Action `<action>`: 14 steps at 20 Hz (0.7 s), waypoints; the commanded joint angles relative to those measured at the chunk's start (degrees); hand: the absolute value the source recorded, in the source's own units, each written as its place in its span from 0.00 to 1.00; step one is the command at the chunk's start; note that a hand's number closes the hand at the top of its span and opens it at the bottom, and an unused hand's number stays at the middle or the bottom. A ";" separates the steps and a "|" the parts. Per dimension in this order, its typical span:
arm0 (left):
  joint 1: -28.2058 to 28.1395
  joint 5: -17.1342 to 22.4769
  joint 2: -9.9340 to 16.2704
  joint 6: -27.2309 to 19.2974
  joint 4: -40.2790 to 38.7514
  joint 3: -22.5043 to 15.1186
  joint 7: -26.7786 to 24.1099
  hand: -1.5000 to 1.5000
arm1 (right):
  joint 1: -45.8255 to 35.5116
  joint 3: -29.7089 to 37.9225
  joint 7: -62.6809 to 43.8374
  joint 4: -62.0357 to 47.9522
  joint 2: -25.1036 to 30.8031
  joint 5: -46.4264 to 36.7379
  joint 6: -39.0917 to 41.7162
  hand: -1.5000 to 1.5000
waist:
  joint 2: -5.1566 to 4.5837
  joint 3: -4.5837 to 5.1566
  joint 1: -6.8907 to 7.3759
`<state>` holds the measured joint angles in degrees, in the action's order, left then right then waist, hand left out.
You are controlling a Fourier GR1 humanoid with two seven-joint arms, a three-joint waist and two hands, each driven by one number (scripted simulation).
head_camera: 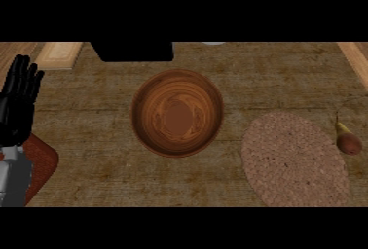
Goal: Pick the lemon from the placemat and place it in the bowl
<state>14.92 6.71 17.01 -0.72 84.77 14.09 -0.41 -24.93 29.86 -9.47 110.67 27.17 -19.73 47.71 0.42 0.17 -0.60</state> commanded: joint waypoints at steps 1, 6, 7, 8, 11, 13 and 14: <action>1.02 -1.88 -2.51 -2.01 -0.04 -2.47 0.50 0.50 | -6.94 -4.44 -16.90 6.04 -6.34 6.17 2.36 1.00 | -0.04 -0.01 0.20; -1.39 0.11 -1.07 1.06 0.41 -0.74 -1.96 0.50 | -16.99 -15.96 -30.66 3.50 -11.02 3.94 -2.09 1.00 | -0.27 -0.02 1.40; 0.66 0.60 0.23 0.31 1.97 -0.23 2.60 0.50 | -18.94 -17.45 -33.29 2.46 -11.61 4.97 -1.53 1.00 | -0.19 -0.05 1.33; 0.17 0.29 -1.12 -0.12 1.93 -1.06 2.15 0.50 | -19.28 -18.47 -32.40 0.86 -11.09 4.72 -1.44 1.00 | -0.29 -0.09 1.16; 1.09 0.49 -0.59 0.27 0.66 -0.49 1.68 0.50 | -21.57 -25.64 -34.92 -1.88 -15.99 0.35 -5.12 1.00 | -0.45 -0.09 1.31; 0.80 -0.03 -0.78 -0.06 2.49 -1.26 2.56 0.50 | -24.11 -28.14 -34.40 -7.08 -16.65 -2.21 -5.95 1.00 | -0.48 -0.11 1.59; -1.66 -0.18 -1.24 0.70 0.70 -0.48 -1.87 0.50 | -21.47 -29.42 -36.53 -3.17 -19.43 -1.80 -7.22 1.00 | -0.39 -0.12 1.04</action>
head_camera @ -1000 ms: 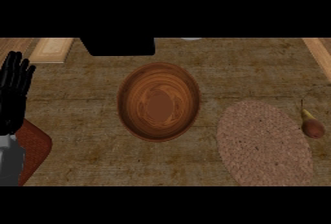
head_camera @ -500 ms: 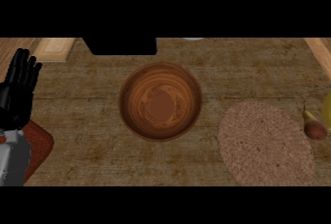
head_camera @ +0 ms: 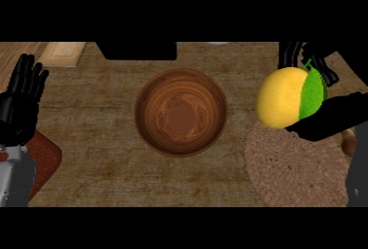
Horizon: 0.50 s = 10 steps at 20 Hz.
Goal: Pick the lemon from the placemat and place it in the bowl
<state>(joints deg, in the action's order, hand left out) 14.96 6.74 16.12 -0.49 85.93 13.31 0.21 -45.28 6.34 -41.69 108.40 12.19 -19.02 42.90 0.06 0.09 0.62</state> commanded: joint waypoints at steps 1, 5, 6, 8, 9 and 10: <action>0.14 0.03 0.81 0.61 0.62 0.27 0.20 0.50 | -1.06 -8.47 -2.98 -3.14 -6.02 -5.69 -4.64 1.00 | -0.08 -0.05 0.01; -0.24 0.26 0.99 0.78 0.34 0.86 0.40 0.50 | -0.23 -12.43 -1.06 -8.32 -9.55 -9.74 -8.51 1.00 | -0.11 -0.07 -0.17; -0.31 -0.42 -1.02 -0.87 2.16 -0.59 0.81 0.50 | -1.54 -14.32 0.83 -13.29 -10.47 -12.90 -10.87 1.00 | -0.22 -0.07 0.26; 0.51 -0.12 0.34 0.41 -0.61 0.57 -0.75 0.50 | 4.75 -17.19 8.23 -14.36 -10.38 -16.45 -15.06 1.00 | -0.29 -0.08 -0.14; 1.54 0.79 1.31 1.39 -3.49 2.06 -2.07 0.50 | 0.59 -17.14 3.88 -16.41 -11.91 -16.18 -14.03 1.00 | -0.21 -0.06 -0.28; -2.19 0.69 0.59 1.51 0.82 1.52 -2.51 0.50 | 1.44 -15.82 8.90 -20.49 -8.35 -17.85 -14.88 1.00 | -0.21 -0.08 0.12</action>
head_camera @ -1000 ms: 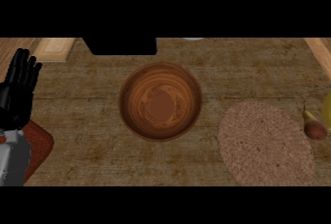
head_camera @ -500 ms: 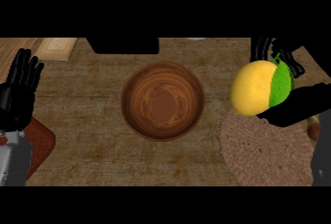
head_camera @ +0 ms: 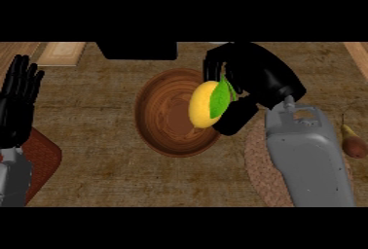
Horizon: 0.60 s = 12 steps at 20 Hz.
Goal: Pick the lemon from the placemat and place it in the bowl
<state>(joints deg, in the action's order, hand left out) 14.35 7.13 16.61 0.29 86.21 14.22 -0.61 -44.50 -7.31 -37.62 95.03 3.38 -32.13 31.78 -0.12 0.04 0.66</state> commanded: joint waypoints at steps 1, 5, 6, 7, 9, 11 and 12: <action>0.75 -0.92 -1.44 -1.33 0.03 -1.36 1.37 0.50 | 3.03 -7.67 2.30 -4.86 -2.81 -9.47 -7.44 1.00 | 0.00 -0.03 -0.17; -0.92 -0.58 -0.96 0.25 1.41 -1.47 0.64 0.50 | 2.06 -6.69 2.90 -15.68 -3.30 -12.13 -13.73 1.00 | -0.04 -0.03 0.12; -2.76 0.62 -0.40 1.64 0.35 0.09 -1.60 0.50 | 3.03 -8.73 -0.30 -15.25 -3.32 -11.53 -16.07 1.00 | 0.01 -0.01 0.19; 0.23 0.25 0.18 1.46 0.01 -0.37 -0.71 0.50 | 1.97 -11.66 -1.70 -19.67 -3.33 -8.80 -22.31 1.00 | -0.15 -0.02 0.74; 0.12 -0.74 0.18 0.40 -0.54 -0.38 0.02 0.50 | 0.07 -7.02 1.27 -24.73 -3.35 -5.25 -23.80 0.00 | -0.21 -0.04 0.66; 2.58 0.08 0.34 0.28 -2.21 0.42 0.13 0.50 | 2.64 -9.85 2.77 -25.57 -3.36 -1.93 -28.44 0.00 | -0.18 -0.04 0.43; 0.07 0.46 0.60 0.50 2.75 0.16 1.94 0.50 | 5.75 -10.37 7.08 -26.76 -3.37 -1.65 -30.87 0.00 | -0.09 -0.08 0.82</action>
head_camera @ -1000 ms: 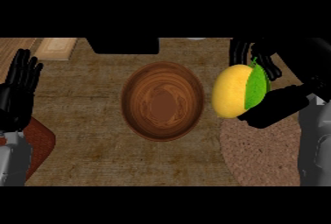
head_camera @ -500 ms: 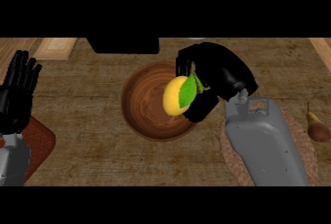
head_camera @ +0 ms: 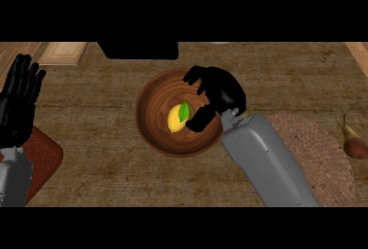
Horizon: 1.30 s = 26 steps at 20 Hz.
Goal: Pick the lemon from the placemat and place it in the bowl
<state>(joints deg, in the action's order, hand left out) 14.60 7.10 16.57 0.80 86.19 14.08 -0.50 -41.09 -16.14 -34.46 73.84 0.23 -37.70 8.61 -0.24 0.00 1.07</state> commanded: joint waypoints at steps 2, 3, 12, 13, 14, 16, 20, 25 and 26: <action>1.03 -0.52 -0.87 -1.12 1.42 -1.02 1.67 0.50 | 1.09 -0.46 4.72 -5.24 -0.22 9.86 -11.87 0.00 | -0.05 -0.05 0.46; 1.48 1.70 2.05 1.88 -0.41 1.11 2.22 0.50 | 1.84 2.01 10.79 -6.91 -0.23 10.63 -12.61 0.00 | -0.23 -0.06 0.46; -0.02 0.56 1.04 0.28 -0.56 1.52 0.30 0.50 | -1.99 11.63 17.08 -6.38 1.58 13.03 -26.44 0.00 | 0.21 -0.02 -0.70; 1.31 -0.29 -0.50 -0.68 -2.88 0.58 -0.93 0.50 | -1.19 13.40 18.19 -6.43 3.07 14.24 -26.17 0.00 | 0.11 -0.02 -1.16; 2.62 -0.65 1.16 -0.18 -3.20 0.85 -0.10 0.50 | 0.63 14.33 19.21 -6.46 3.92 14.42 -26.96 0.00 | 0.11 -0.02 -1.30; 0.21 1.32 2.13 1.66 -1.16 1.92 1.31 0.50 | 2.24 15.85 17.37 -3.53 4.98 15.35 -26.58 0.00 | 0.31 -0.01 -1.07; -0.89 1.10 1.78 1.93 -1.65 2.15 -0.91 0.50 | 4.17 23.42 21.60 -2.75 11.28 23.32 -20.87 0.00 | 0.19 -0.02 -1.00; 2.09 0.45 2.10 0.47 -2.27 2.23 0.85 0.50 | 9.77 30.07 30.95 -3.97 17.06 31.44 -13.82 0.00 | 0.11 -0.03 -1.22; 0.56 -0.16 0.26 -0.68 0.04 0.77 1.93 0.50 | 11.43 30.79 32.10 -3.61 17.47 32.57 -12.72 0.00 | 0.20 -0.04 -1.13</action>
<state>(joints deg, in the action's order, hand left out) 14.71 7.02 17.11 0.55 85.98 15.07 0.42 -32.23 9.98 -7.24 71.38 13.89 -10.20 -8.60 -0.01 -0.03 -0.10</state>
